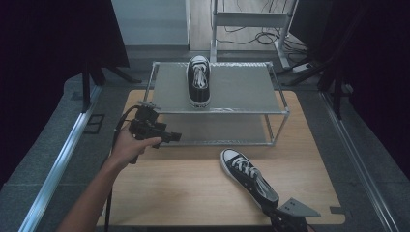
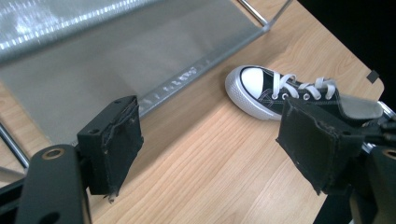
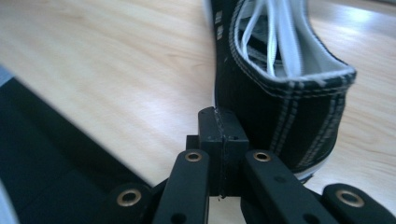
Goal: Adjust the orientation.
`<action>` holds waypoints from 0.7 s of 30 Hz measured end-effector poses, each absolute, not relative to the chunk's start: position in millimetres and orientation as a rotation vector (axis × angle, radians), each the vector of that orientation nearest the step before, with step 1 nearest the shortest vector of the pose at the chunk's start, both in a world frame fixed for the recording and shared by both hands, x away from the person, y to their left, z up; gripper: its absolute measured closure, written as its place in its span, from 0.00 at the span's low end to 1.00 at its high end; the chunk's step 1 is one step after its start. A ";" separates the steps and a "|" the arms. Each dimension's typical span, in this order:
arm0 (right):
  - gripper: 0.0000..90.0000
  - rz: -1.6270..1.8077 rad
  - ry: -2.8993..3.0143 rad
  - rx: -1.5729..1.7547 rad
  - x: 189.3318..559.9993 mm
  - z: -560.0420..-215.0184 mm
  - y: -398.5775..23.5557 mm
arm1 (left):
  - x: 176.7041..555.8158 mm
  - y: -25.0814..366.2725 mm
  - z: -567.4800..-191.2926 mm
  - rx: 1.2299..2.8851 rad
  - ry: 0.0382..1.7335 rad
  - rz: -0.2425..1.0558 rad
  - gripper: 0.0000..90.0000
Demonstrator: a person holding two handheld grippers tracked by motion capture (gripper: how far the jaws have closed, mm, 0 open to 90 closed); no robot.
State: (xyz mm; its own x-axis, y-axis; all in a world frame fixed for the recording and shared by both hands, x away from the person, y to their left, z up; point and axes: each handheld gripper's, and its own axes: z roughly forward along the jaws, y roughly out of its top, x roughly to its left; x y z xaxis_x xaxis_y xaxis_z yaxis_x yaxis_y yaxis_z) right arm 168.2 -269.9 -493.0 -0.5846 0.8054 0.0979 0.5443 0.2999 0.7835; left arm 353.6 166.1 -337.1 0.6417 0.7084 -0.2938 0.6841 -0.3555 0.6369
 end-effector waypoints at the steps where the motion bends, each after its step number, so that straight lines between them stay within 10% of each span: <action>1: 1.00 1.171 2.259 1.220 168.2 -493.0 -269.9 | 352.0 166.2 -338.7 2.106 1.079 0.043 0.24; 11: 0.93 1.236 2.265 1.138 170.7 -481.0 -266.9 | 339.0 165.9 -361.5 2.134 1.072 0.044 0.24; 21: 0.57 1.300 2.249 1.010 181.5 -433.8 -258.0 | 329.5 168.0 -382.7 2.152 1.080 0.029 0.24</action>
